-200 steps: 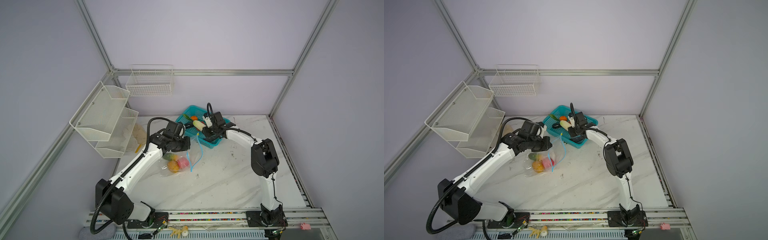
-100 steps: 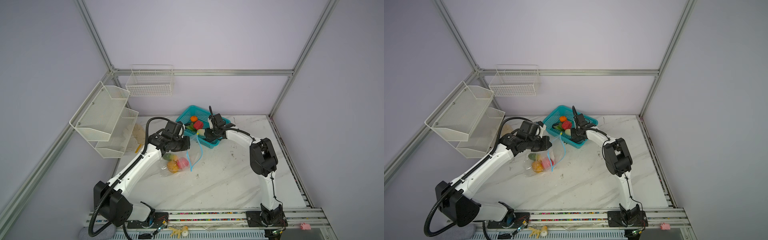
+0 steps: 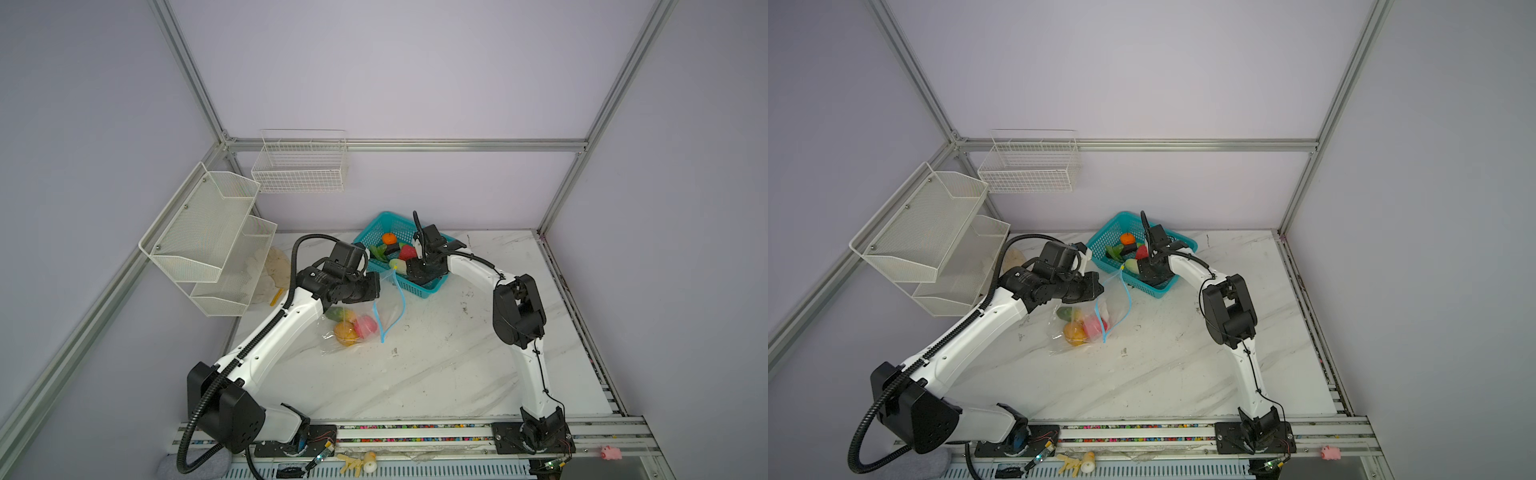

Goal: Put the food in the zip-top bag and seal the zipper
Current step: 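Lower the right gripper onto the white radish body and close on it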

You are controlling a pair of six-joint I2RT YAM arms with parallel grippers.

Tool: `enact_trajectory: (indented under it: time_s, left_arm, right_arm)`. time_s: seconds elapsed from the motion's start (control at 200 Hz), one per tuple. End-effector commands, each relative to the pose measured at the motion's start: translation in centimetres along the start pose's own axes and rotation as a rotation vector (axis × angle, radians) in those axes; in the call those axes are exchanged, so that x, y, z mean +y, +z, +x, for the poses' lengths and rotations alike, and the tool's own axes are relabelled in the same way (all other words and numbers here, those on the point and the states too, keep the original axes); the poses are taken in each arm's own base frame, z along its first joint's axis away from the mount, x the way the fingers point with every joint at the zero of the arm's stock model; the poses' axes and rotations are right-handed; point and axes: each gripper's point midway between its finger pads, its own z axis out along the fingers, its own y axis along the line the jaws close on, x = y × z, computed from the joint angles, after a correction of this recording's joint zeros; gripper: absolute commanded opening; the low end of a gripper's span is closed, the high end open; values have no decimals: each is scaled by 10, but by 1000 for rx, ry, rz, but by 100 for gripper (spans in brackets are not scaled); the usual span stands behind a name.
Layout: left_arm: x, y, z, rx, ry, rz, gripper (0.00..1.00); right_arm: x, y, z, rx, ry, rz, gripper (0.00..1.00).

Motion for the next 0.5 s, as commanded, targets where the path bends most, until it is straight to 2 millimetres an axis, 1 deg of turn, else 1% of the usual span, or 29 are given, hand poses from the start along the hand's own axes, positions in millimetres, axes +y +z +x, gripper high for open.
enact_trajectory:
  time_s: [0.0,0.03,0.055,0.135,0.2,0.255,0.31,0.365,0.495]
  left_arm:
    - [-7,-4,-11,-35,-3,28,0]
    - [-7,-3,-10,-31,-4,29,0]
    - [-7,-3,-10,-32,-4,30,0]
    - [-5,-1,-9,-30,-6,24,0]
    - [-5,1,-7,-23,-10,26,0]
    - [-5,1,-7,-20,-13,29,0]
    - [-5,1,-5,-16,-13,31,0]
    - [-5,0,-5,-20,-13,28,0]
    - [-4,1,-5,-17,-17,27,0]
  right_arm:
    - [-13,-15,-1,38,-173,55,79]
    - [-12,-15,-4,26,-215,37,77]
    - [-7,-15,-7,14,-271,8,76]
    - [6,-11,-12,-27,-364,-61,72]
    - [22,-7,-22,-70,-425,-141,69]
    - [27,-5,-29,-93,-446,-162,67]
    - [33,1,-31,-93,-464,-196,64]
    - [35,5,-32,-93,-485,-204,61]
    - [44,16,-36,-105,-519,-239,61]
